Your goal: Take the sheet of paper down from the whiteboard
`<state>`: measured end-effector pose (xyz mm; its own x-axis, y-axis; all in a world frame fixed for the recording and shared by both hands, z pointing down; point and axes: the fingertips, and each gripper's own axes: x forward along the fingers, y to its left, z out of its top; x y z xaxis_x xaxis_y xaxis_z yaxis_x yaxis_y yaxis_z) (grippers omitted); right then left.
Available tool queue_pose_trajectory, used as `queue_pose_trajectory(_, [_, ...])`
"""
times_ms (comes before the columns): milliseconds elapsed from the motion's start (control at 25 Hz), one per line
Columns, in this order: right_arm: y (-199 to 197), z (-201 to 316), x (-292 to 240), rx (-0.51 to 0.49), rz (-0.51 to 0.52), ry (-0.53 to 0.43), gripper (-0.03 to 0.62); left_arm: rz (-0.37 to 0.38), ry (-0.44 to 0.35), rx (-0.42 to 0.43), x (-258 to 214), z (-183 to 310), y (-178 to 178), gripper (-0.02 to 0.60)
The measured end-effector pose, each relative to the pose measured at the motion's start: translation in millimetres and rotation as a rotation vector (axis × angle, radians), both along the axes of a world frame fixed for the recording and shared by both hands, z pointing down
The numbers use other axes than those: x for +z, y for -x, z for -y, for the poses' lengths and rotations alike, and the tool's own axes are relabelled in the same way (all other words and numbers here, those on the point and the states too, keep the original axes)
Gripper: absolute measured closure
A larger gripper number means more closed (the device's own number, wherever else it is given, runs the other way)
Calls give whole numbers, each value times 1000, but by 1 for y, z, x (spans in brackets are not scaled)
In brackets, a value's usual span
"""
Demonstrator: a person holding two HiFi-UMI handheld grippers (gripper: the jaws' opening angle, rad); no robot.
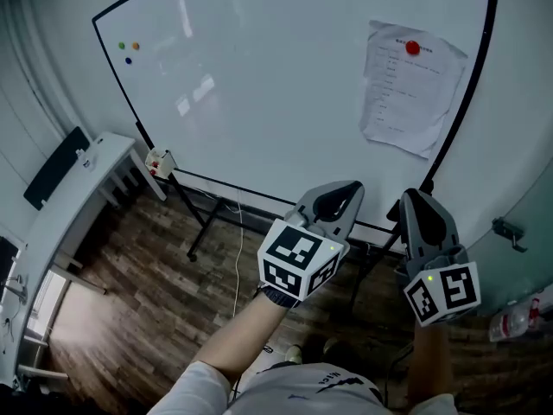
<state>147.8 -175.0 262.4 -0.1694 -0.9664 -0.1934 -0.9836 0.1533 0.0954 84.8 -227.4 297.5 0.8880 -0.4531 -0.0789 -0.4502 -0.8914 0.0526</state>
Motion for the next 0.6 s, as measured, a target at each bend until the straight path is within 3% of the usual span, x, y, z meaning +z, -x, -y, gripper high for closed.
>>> queue_pose_trajectory(600, [-84, 124, -67, -9, -193, -159, 580, -40, -75, -129, -43, 123, -68, 568])
